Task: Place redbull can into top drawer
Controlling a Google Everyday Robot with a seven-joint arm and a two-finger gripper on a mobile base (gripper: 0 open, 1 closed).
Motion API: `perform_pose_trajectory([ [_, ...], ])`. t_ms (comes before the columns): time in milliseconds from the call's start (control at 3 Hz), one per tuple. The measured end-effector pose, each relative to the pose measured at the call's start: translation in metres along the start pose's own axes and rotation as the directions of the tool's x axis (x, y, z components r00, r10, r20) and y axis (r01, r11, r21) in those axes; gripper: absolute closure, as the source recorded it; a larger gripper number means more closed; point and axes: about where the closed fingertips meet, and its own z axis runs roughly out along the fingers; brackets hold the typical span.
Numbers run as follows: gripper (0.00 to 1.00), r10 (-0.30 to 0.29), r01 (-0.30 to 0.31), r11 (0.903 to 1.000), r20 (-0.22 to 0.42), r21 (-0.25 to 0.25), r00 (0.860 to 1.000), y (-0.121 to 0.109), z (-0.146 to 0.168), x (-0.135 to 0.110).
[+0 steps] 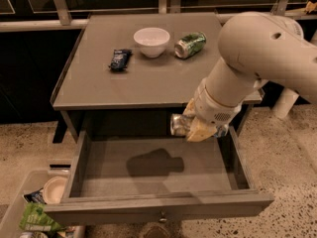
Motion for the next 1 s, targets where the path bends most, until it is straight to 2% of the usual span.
perform_pose_trajectory([
  [333,1.00,0.011,-0.010,0.9991,0.005,-0.041,1.000,0.046,0.032,0.023],
  [667,1.00,0.034,-0.033,0.9952,0.009,-0.093,0.999,0.088,0.080,0.041],
  [1000,1.00,0.054,-0.054,0.9913,-0.005,-0.120,0.999,0.101,0.117,0.053],
])
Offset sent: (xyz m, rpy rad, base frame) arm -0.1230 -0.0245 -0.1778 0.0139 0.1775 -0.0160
